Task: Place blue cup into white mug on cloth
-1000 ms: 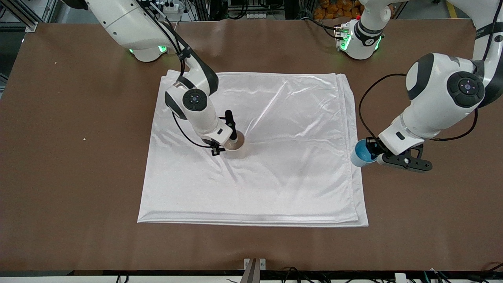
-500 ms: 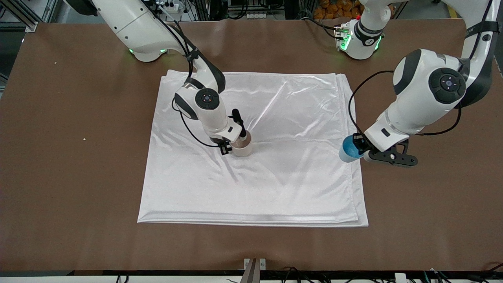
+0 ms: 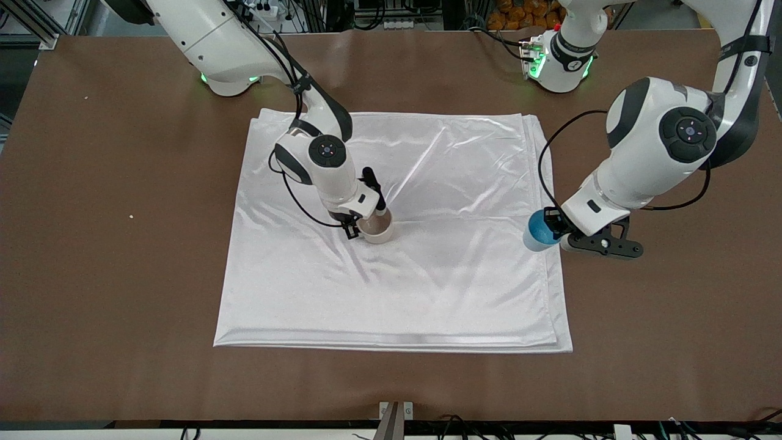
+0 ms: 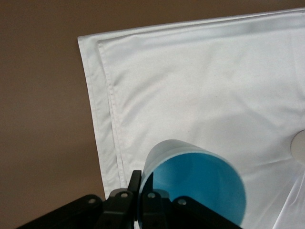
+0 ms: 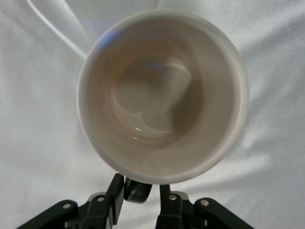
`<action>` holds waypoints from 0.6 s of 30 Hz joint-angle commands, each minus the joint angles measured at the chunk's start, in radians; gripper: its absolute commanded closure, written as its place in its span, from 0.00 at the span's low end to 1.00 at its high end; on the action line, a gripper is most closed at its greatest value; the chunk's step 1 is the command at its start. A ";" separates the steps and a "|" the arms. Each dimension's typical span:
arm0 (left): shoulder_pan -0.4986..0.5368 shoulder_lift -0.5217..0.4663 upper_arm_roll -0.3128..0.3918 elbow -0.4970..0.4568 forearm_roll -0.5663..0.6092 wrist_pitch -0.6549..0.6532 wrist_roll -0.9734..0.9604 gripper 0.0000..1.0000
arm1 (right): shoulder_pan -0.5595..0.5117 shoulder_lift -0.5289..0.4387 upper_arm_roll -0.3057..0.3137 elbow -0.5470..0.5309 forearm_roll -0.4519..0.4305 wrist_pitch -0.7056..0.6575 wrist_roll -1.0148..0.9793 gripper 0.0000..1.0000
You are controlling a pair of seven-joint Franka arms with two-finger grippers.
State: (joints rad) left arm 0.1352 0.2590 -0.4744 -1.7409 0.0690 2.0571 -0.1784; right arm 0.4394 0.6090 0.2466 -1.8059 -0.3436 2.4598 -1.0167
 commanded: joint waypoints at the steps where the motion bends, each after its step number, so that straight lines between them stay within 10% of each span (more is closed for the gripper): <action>1: 0.000 -0.004 -0.003 0.001 -0.018 -0.012 -0.015 1.00 | 0.007 0.011 -0.006 0.023 -0.026 -0.010 0.001 0.50; 6: -0.002 -0.006 -0.003 0.007 -0.018 -0.012 -0.019 1.00 | 0.005 0.002 -0.006 0.026 -0.025 -0.008 0.006 0.38; 11: -0.022 -0.011 -0.009 0.011 -0.020 -0.012 -0.059 1.00 | -0.013 -0.038 -0.004 0.014 -0.020 -0.013 0.012 0.01; 18: -0.028 -0.007 -0.069 0.024 -0.020 -0.012 -0.193 1.00 | -0.013 -0.133 -0.006 0.002 -0.020 -0.137 0.061 0.00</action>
State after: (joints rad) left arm 0.1153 0.2596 -0.5018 -1.7348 0.0689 2.0573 -0.2747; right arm 0.4319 0.5641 0.2368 -1.7826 -0.3449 2.4122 -0.9928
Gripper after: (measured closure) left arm 0.960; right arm 0.044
